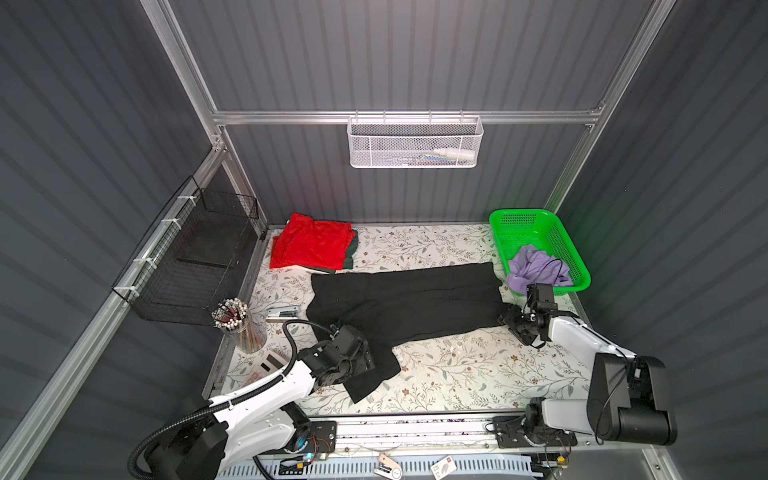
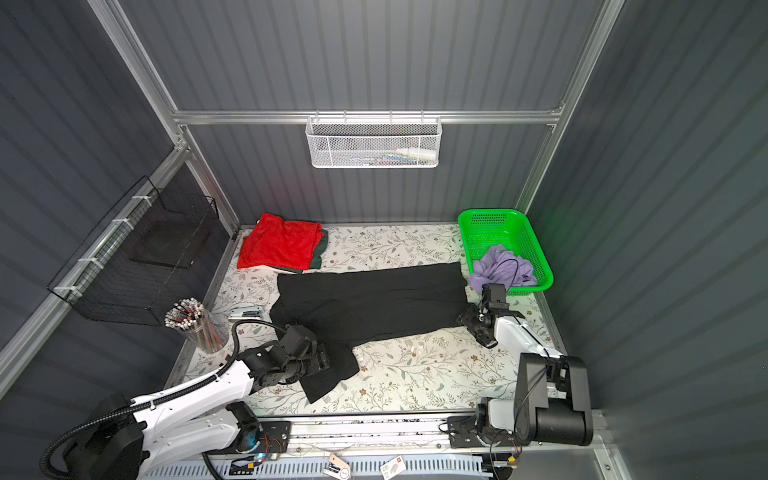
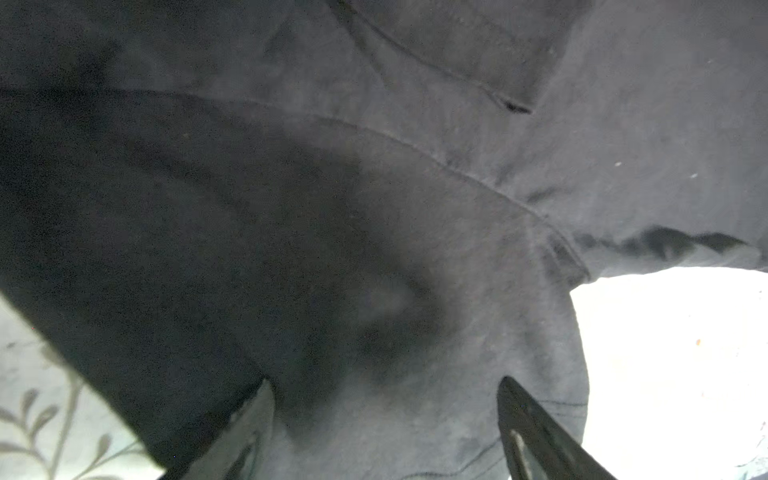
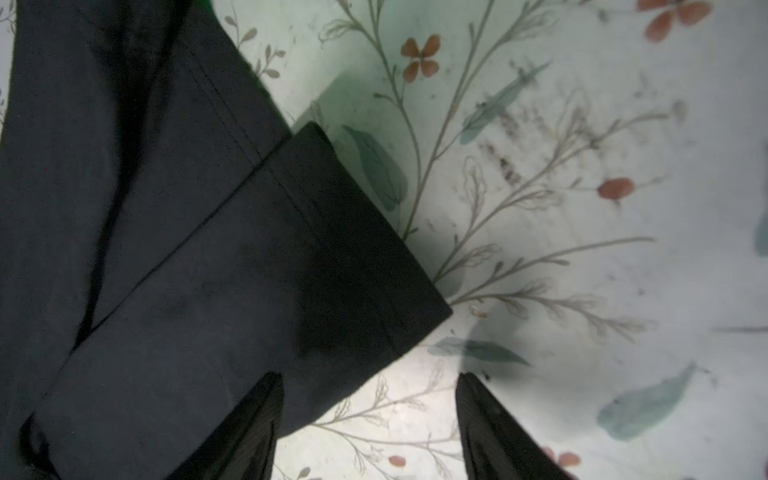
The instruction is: Fold and stack the t-shirts
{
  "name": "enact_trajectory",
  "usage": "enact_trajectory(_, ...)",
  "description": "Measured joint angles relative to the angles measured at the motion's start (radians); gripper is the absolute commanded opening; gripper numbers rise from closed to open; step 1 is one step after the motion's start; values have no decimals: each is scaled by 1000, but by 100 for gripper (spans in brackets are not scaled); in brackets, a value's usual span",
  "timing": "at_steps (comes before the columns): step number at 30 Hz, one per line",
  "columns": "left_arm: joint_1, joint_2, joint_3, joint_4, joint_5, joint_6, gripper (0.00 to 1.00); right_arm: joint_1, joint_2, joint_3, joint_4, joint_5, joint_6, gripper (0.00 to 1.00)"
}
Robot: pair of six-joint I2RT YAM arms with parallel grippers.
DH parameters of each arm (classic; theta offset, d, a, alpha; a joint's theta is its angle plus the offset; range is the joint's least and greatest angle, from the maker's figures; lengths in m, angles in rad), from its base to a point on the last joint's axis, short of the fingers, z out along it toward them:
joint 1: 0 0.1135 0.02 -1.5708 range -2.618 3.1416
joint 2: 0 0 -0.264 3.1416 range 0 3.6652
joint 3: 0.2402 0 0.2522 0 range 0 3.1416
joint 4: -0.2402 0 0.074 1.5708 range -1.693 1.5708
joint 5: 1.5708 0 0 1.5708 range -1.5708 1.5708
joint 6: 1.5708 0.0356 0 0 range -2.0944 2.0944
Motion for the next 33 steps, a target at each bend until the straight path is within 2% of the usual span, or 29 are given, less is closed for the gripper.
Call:
enact_trajectory(4,-12,7,-7,31,-10,-11,79,0,5,0,10,-8,0,67)
enact_trajectory(7,-14,18,-11,53,-13,-18,67,0,5,0,16,-8,0,67)
enact_trajectory(11,-18,52,-14,94,-12,-25,47,0,5,-1,21,-8,-1,62)
enact_trajectory(18,-18,112,-9,153,-10,-24,25,0,17,-2,39,-11,-5,58)
enact_trajectory(19,-18,117,-8,158,-10,-24,24,0,20,-2,41,-11,-5,57)
enact_trajectory(22,-18,138,2,160,-11,-20,15,0,24,-2,45,-13,-9,49)
enact_trajectory(24,-18,160,19,147,-11,-10,2,0,24,-2,49,-14,-17,43)
enact_trajectory(25,-19,169,28,141,-10,-8,0,0,24,-2,50,-14,-23,39)
enact_trajectory(33,-19,195,103,-1,-22,24,0,0,33,-3,68,-16,-37,10)
